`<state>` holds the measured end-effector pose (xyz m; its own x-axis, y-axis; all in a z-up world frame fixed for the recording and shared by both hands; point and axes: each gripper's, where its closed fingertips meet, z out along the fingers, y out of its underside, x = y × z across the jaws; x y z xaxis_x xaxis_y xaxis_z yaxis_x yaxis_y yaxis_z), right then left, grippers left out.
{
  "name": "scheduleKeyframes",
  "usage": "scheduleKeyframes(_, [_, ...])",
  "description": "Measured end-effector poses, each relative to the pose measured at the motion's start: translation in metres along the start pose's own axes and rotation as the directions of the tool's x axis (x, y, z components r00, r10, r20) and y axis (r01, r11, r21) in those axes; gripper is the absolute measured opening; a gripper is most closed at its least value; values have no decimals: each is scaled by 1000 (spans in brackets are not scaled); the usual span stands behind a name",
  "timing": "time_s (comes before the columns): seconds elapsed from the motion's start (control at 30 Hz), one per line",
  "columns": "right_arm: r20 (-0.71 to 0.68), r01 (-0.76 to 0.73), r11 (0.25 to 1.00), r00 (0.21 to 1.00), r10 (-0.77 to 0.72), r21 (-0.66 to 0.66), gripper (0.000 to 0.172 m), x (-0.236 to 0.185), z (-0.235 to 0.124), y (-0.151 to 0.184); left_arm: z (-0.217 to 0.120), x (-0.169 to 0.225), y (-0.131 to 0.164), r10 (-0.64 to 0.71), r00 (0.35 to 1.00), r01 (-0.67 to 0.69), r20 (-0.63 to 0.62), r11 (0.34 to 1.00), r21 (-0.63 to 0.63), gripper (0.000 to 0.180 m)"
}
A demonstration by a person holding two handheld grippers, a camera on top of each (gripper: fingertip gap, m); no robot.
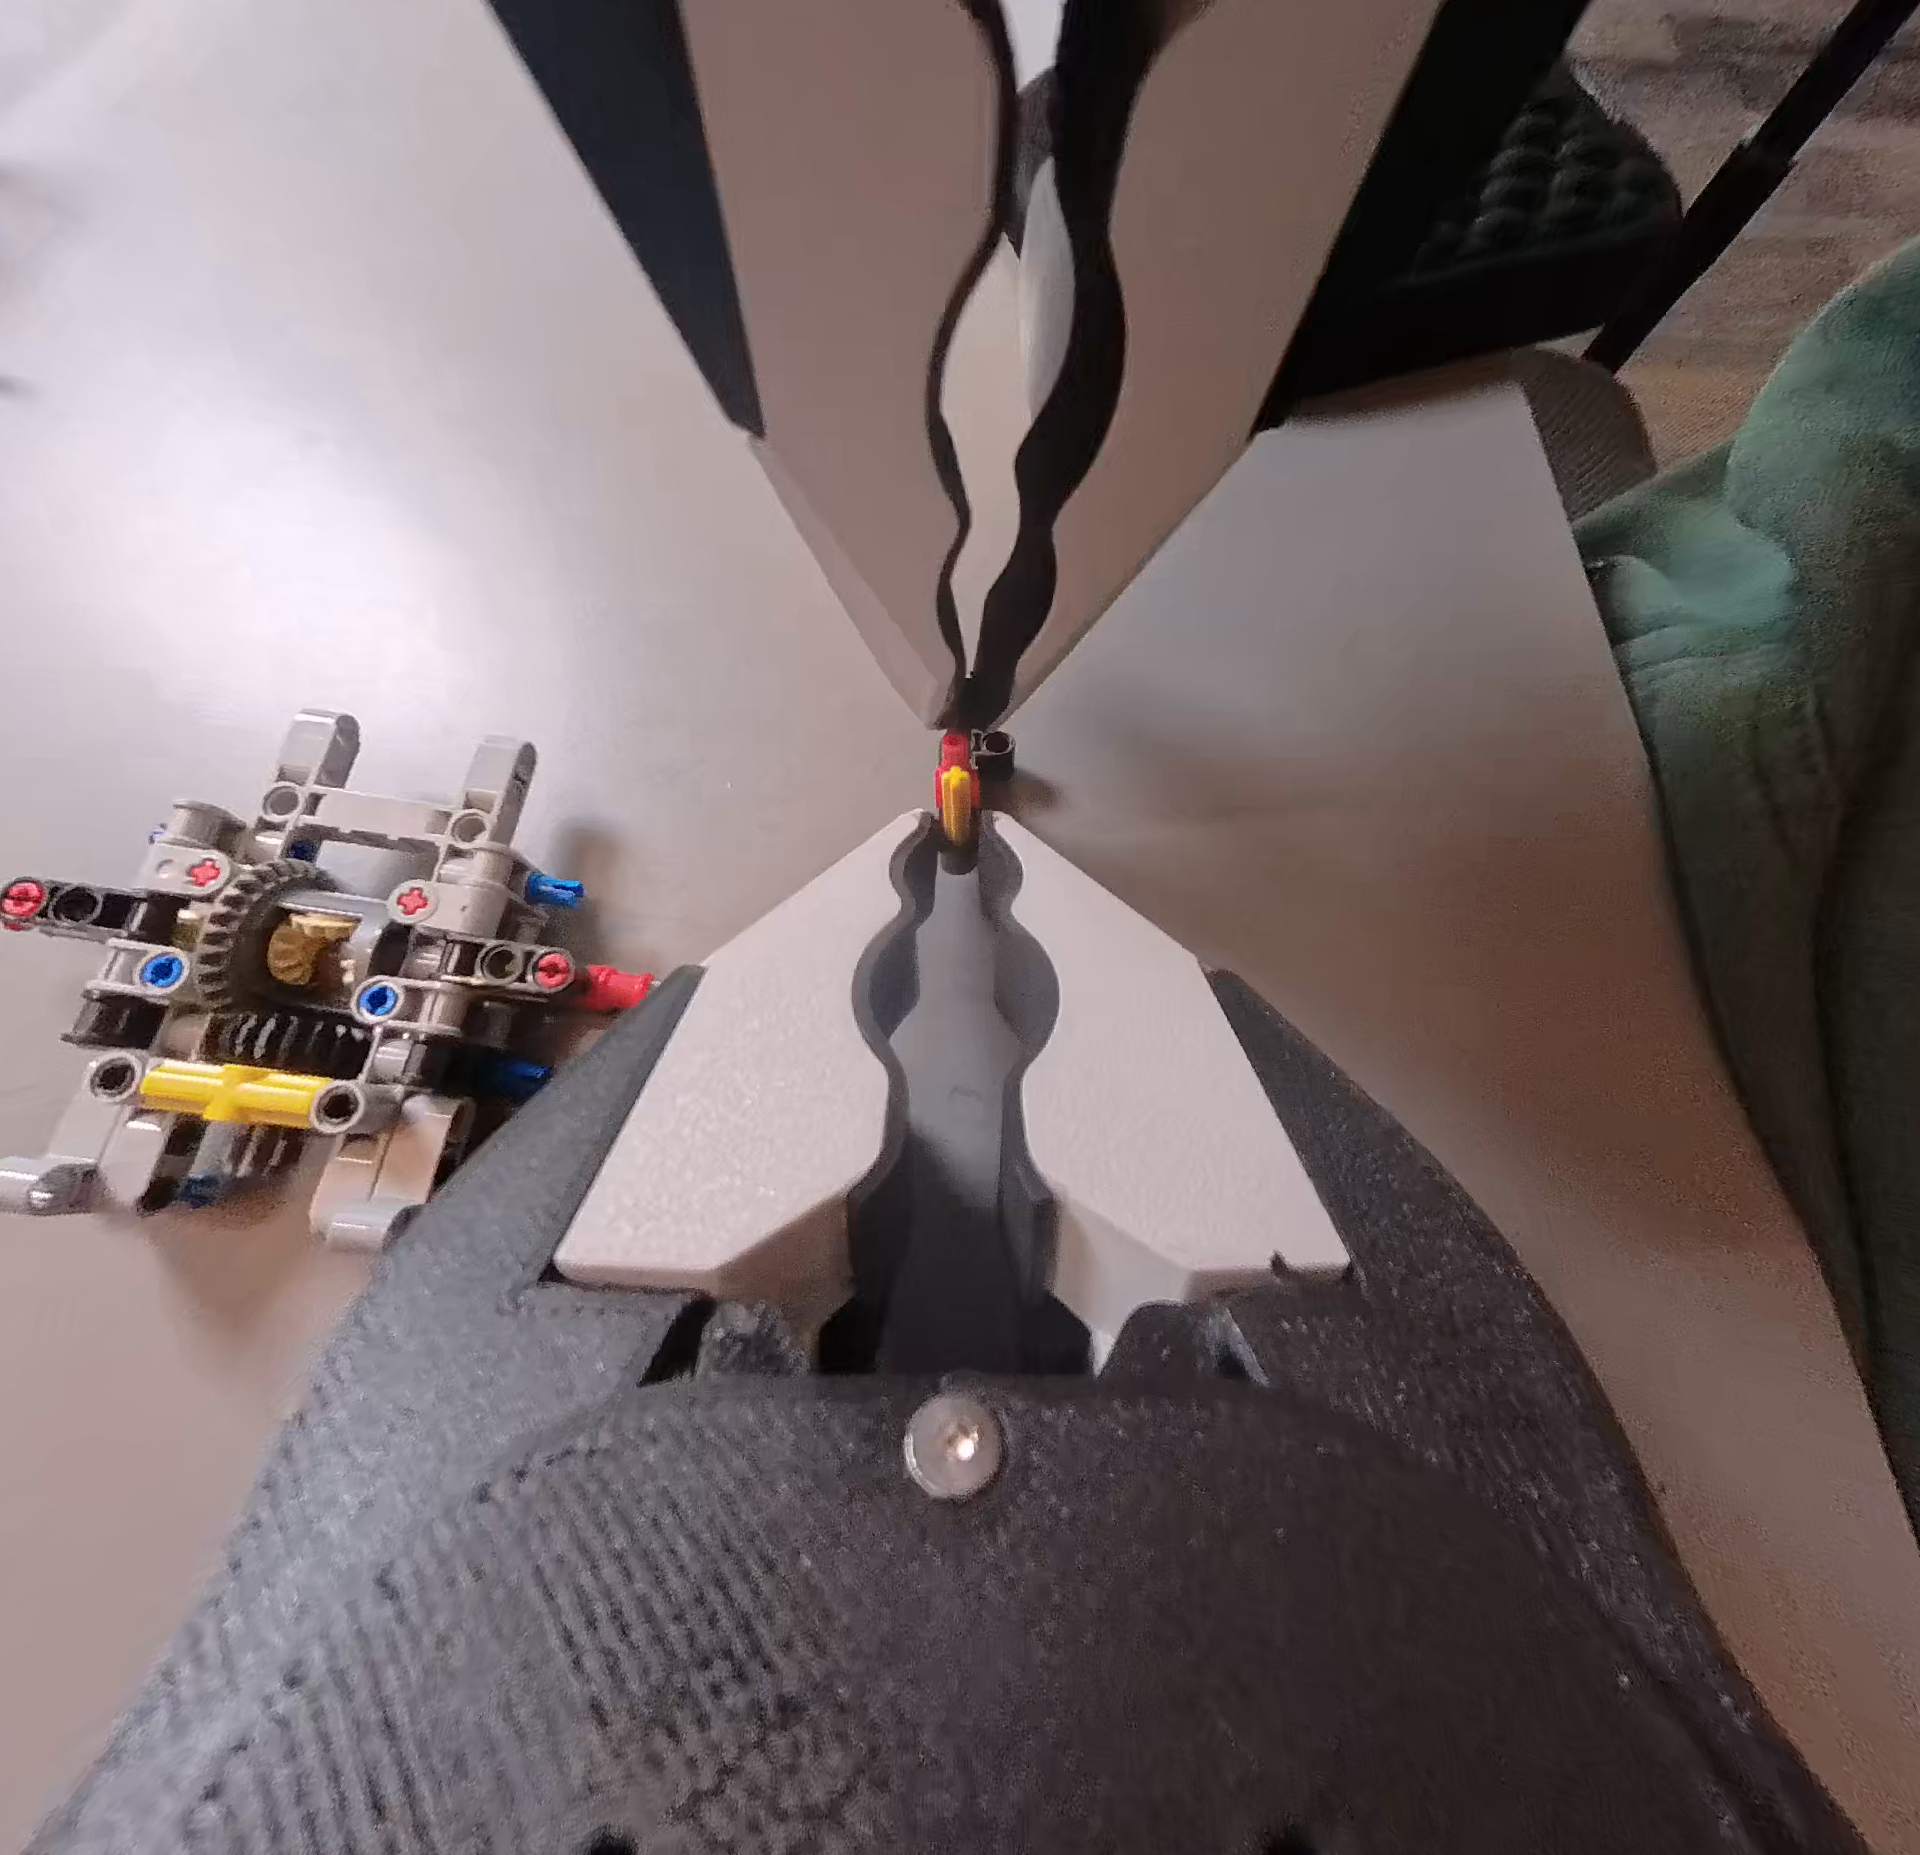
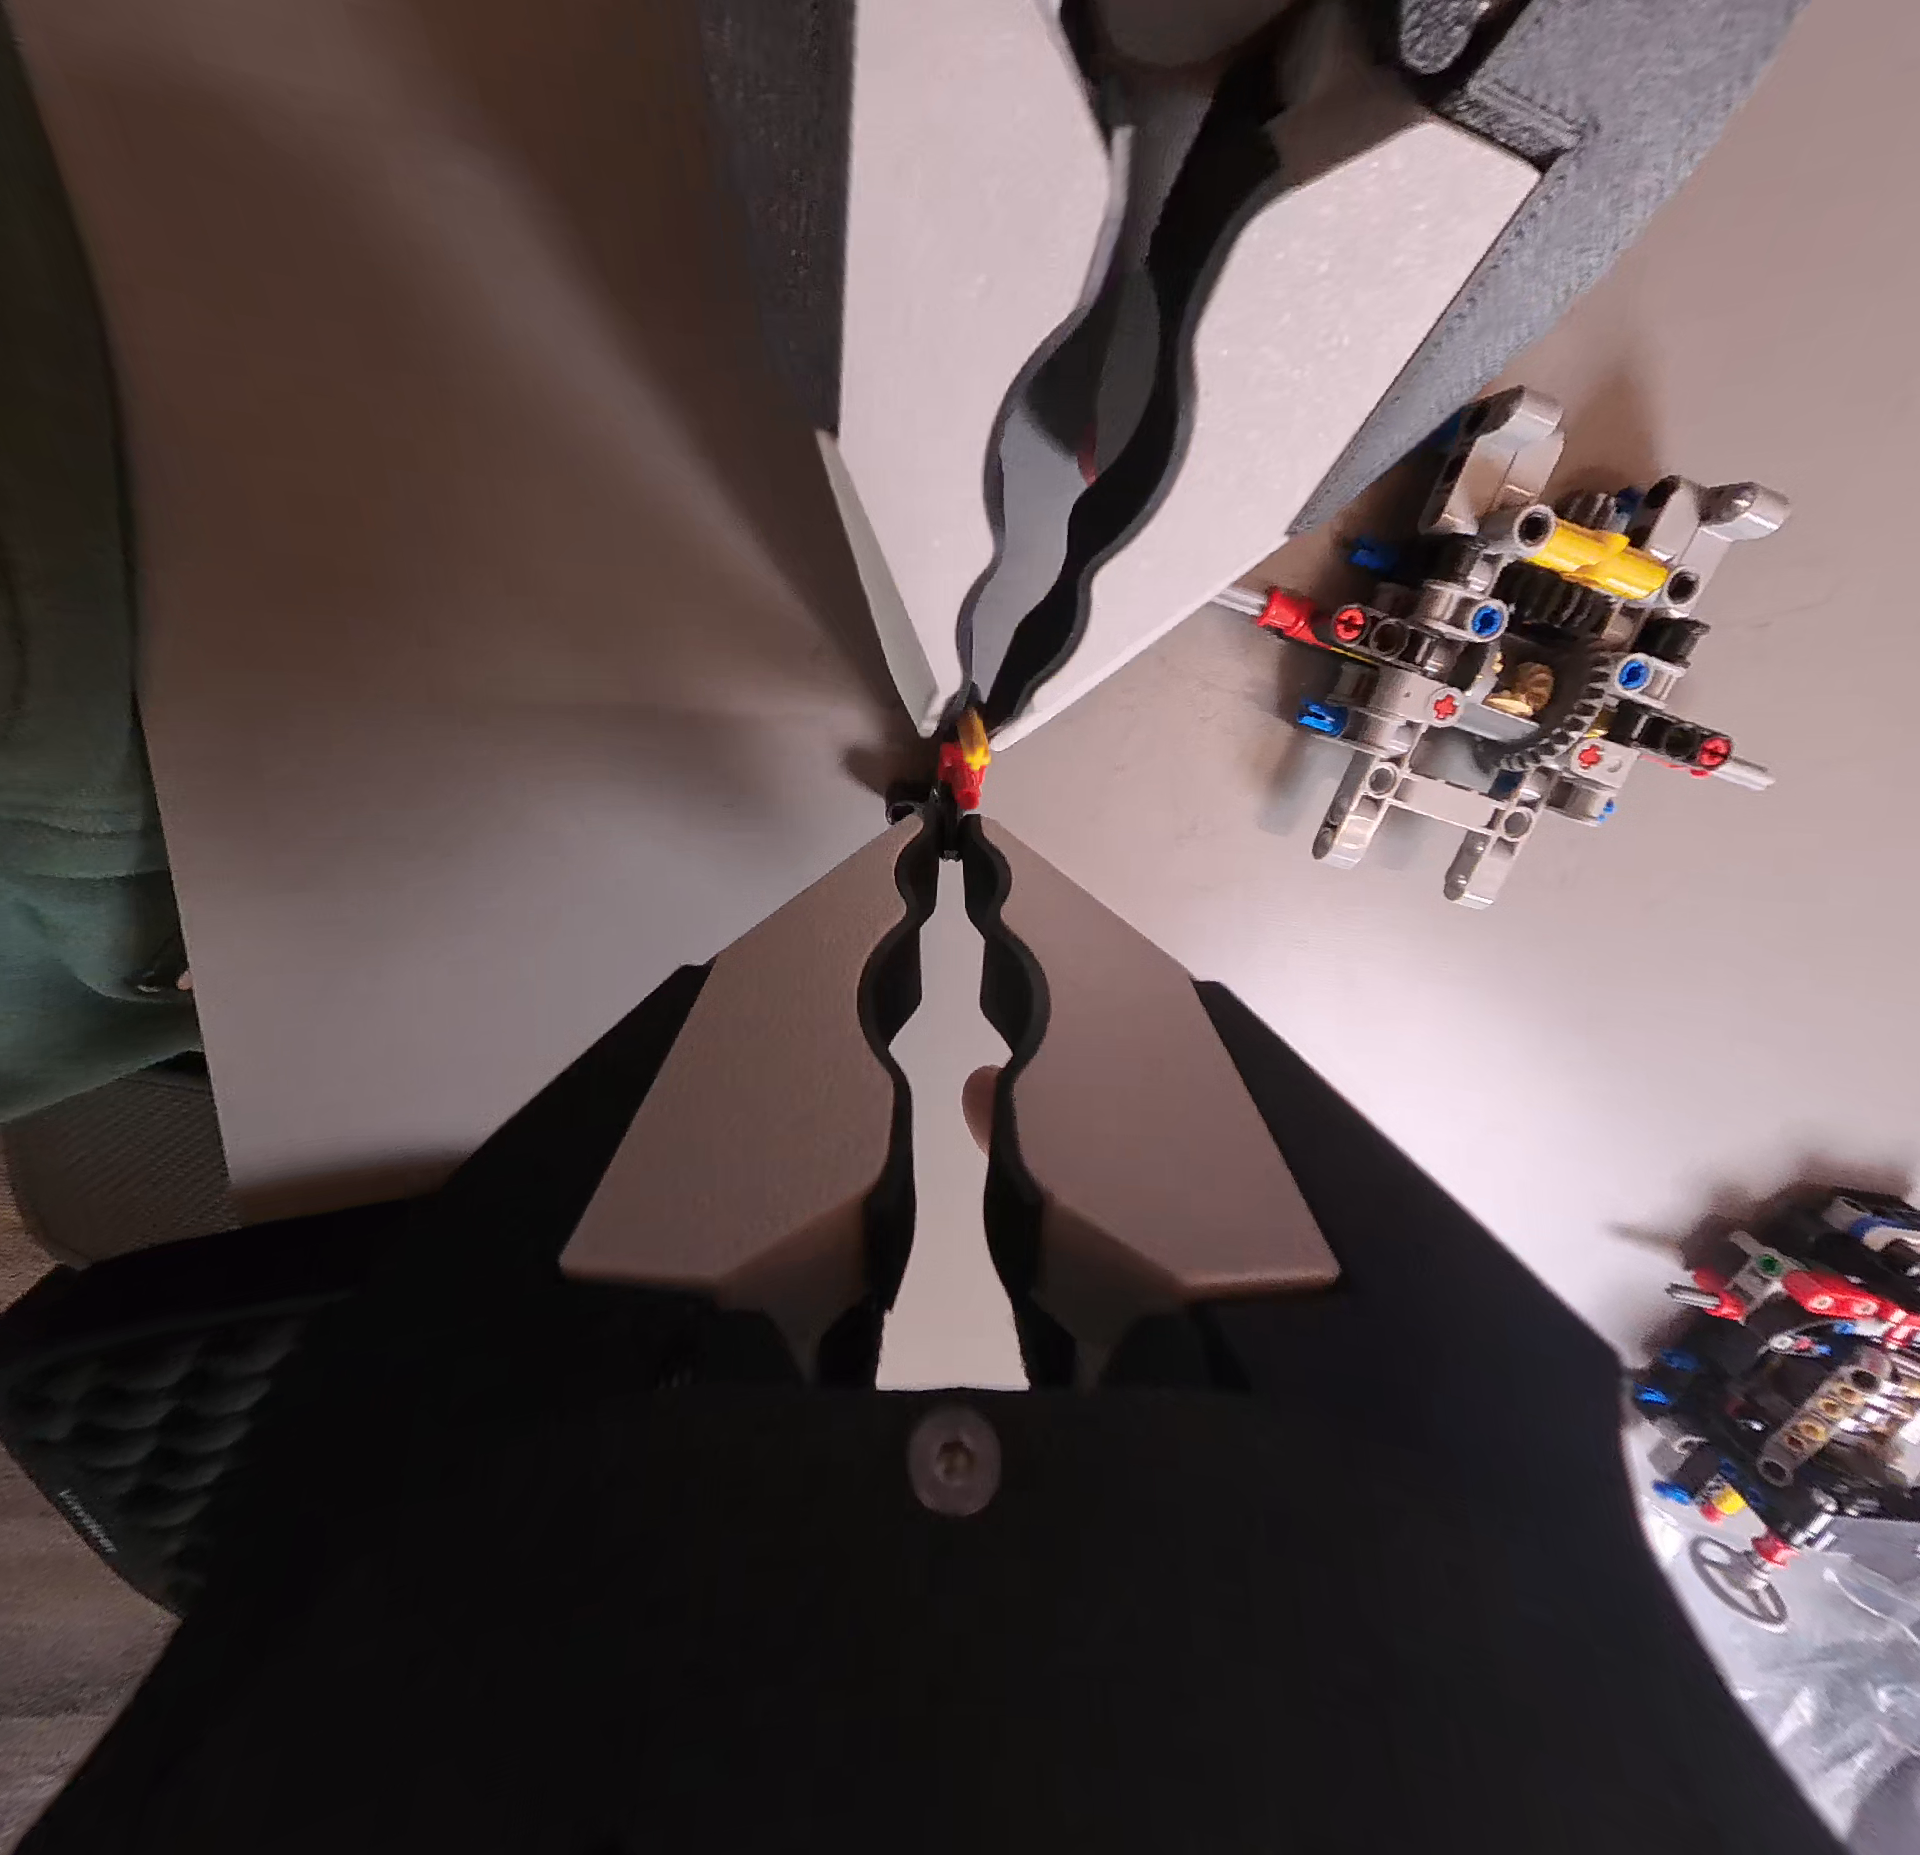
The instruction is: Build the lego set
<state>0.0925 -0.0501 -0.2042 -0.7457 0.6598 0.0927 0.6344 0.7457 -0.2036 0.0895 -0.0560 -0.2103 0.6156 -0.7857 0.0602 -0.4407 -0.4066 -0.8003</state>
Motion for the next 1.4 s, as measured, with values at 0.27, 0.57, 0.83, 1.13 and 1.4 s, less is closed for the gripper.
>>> scheduleKeyframes(0.27, [7, 50, 999, 999, -50, -3, 2, 1, 4, -4, 1, -1, 6, 7, 1000, -8, -10, 999, -41, 6])
scheduleKeyframes(0.57, [7, 167, 982, 986, -167, -83, 2, 3, 5, -7, 1, -3, 9, 13, 1000, -14, -10, 998, -54, 6])
scheduleKeyframes(0.83, [31, 172, 983, 985, -170, -58, 2, 2, 6, -9, 1, -3, 10, -10, 999, 8, -37, 998, -55, 6])
scheduleKeyframes(1.13, [49, 127, 992, 991, -126, -11, 2, 2, 8, -9, 1, -3, 10, -14, 999, 12, -43, 998, -56, 6])
scheduleKeyframes(1.4, [86, 107, 994, 990, -109, 26, 2, 2, 11, -8, 1, -2, 10, -35, 998, 32, -58, 998, -56, 6])
